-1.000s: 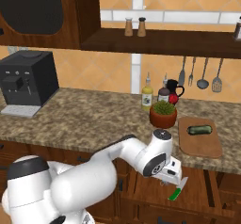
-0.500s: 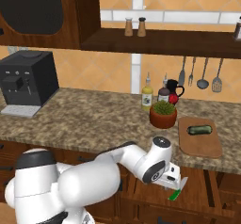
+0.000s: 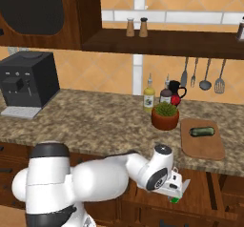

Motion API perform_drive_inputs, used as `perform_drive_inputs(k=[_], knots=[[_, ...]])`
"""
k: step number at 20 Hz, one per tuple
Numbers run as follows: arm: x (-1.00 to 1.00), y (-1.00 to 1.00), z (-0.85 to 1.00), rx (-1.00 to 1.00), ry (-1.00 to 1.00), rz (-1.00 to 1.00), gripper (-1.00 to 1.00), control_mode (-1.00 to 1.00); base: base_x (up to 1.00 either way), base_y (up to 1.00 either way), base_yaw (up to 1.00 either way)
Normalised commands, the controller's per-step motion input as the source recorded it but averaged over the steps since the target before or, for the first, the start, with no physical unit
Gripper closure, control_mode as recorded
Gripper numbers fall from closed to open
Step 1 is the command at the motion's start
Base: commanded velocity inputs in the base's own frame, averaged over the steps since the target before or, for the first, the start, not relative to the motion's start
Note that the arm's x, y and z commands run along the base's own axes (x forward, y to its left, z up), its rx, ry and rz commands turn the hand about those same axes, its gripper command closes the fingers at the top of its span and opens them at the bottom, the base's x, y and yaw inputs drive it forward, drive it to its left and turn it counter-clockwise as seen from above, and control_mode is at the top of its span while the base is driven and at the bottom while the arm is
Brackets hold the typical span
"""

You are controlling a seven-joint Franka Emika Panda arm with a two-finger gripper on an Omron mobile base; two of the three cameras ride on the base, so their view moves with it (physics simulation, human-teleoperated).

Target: Place the appropriate cutting tool for cutting the cucumber skin on the cutting board.

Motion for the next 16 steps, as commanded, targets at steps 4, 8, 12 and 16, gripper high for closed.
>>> perform_drive_inputs(k=[4, 8, 12, 16], knots=[[0.00, -0.10, -0.18, 0.01, 0.08, 0.03, -1.00, -1.00, 0.00, 0.00, 0.00], [-0.11, -0.10, -0.16, 0.00, 0.03, 0.03, -1.00, -1.00, 0.00, 0.00, 0.00], [-0.25, -0.16, -0.17, 0.02, 0.01, 0.04, -1.00, -1.00, 0.00, 0.00, 0.00], [-0.41, -0.12, -0.12, 0.03, 0.00, 0.04, -1.00, -1.00, 0.00, 0.00, 0.00]])
